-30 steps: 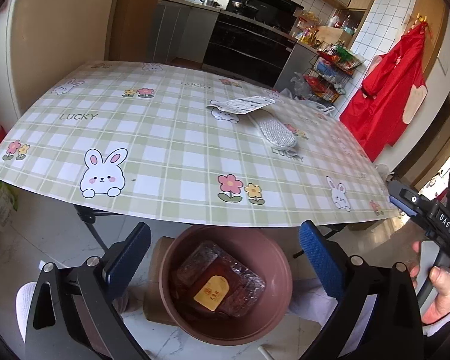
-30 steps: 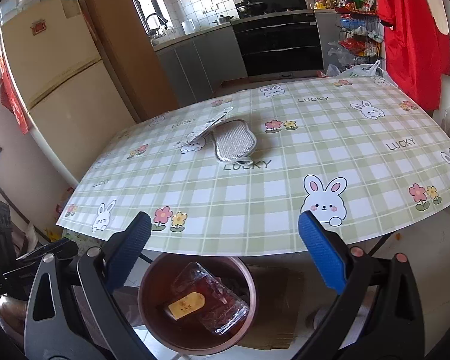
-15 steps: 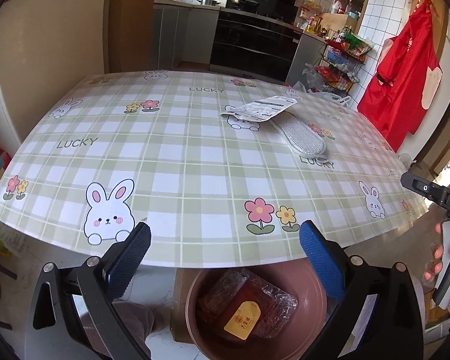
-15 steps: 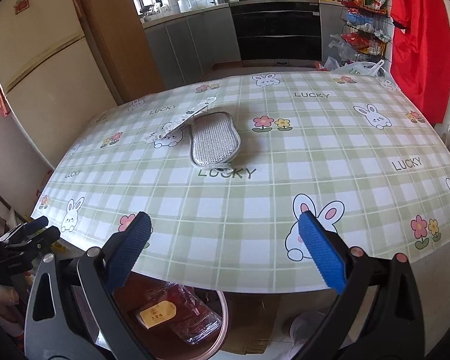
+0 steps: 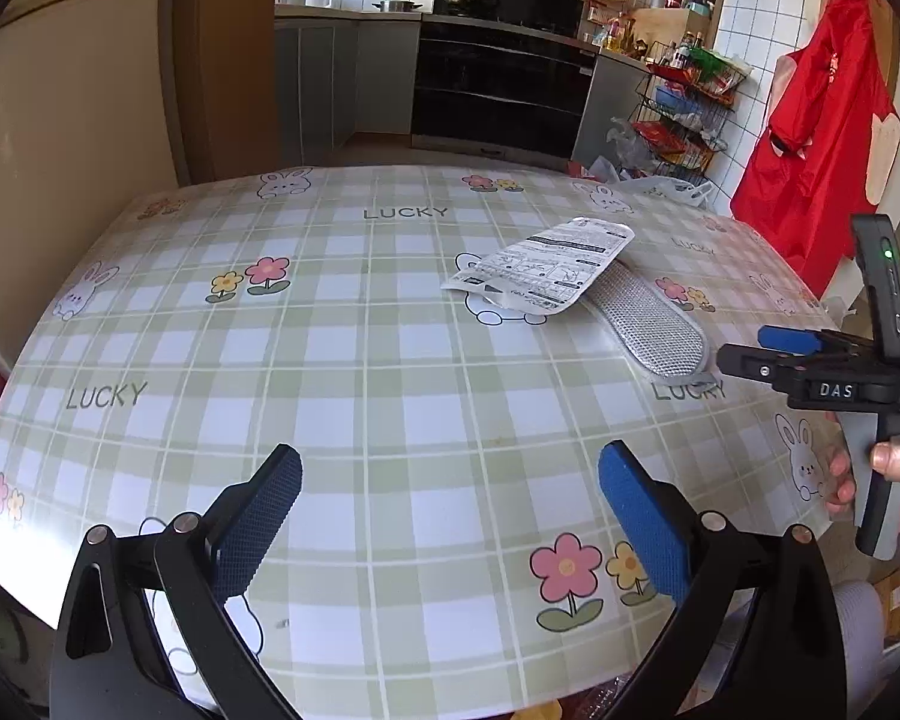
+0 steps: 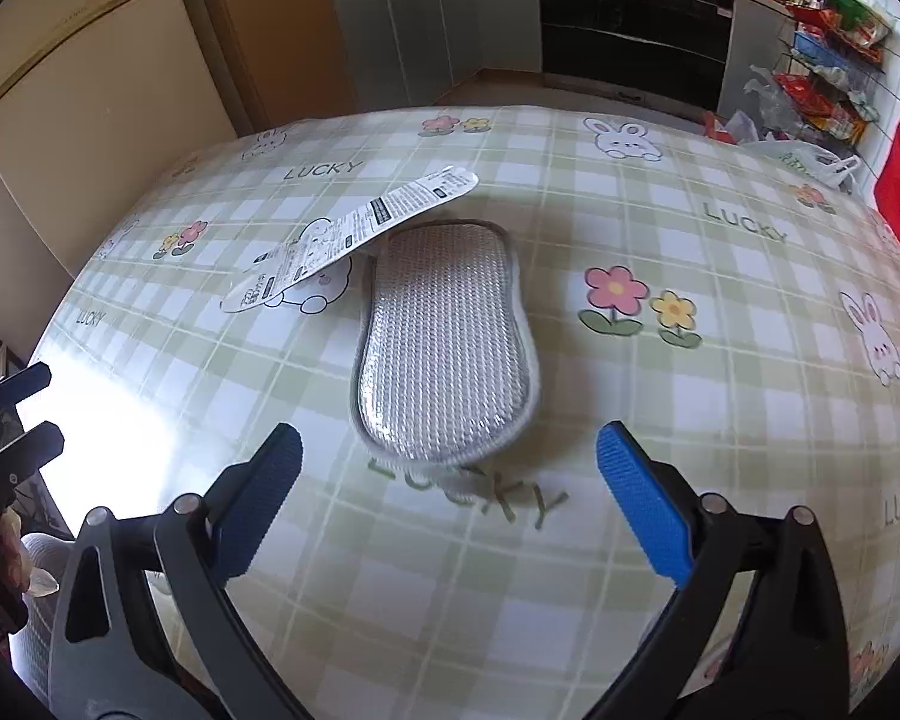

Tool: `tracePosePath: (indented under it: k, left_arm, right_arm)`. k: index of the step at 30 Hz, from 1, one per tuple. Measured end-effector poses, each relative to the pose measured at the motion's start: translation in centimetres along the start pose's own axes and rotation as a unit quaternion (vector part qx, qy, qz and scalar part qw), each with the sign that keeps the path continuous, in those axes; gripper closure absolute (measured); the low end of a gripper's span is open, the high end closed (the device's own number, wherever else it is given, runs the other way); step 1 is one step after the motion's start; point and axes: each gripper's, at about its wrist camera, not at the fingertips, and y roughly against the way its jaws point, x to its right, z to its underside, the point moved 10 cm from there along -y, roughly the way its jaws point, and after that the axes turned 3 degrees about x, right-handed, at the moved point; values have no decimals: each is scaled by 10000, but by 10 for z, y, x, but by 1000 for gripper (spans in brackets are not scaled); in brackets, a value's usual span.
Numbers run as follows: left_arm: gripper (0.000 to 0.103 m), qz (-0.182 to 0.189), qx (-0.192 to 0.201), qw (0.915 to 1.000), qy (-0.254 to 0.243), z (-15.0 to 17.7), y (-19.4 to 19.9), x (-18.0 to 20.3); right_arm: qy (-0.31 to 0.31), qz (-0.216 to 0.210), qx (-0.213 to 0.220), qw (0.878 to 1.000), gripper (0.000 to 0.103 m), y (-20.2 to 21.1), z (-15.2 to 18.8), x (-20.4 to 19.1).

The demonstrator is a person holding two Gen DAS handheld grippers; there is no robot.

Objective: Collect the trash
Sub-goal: 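Reach both tools toward the grey mesh sponge and white paper card, then grasp the grey mesh sponge with the right tool while the left tool grasps the paper card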

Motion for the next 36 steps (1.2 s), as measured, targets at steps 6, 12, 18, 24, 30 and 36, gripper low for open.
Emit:
tracePosePath:
  k: [6, 12, 18, 24, 30, 36]
  left_arm:
    - [6, 33, 41, 10000, 5, -21, -25, 0]
    - [6, 297, 29, 9992, 275, -39, -36, 0]
    - [6, 242, 62, 9997, -15, -50, -48, 7]
    - [6, 301, -35, 9991, -286, -53, -64, 22]
    - [6, 267, -160, 9951, -937, -50, -92, 51]
    - [6, 259, -253, 9834, -1779, -53, -124, 86]
  right_arm:
    - [256, 61, -387, 9989, 6, -55, -21, -4]
    - [448, 34, -674, 9967, 5, -83, -23, -4]
    - [654, 110, -673, 9955, 11, -84, -25, -6]
    - [941, 76, -664, 9933, 16, -72, -16, -6]
    - [693, -17, -584, 9959, 16, -58, -10, 7]
    - [683, -72, -495, 9964, 17, -49, -6, 13]
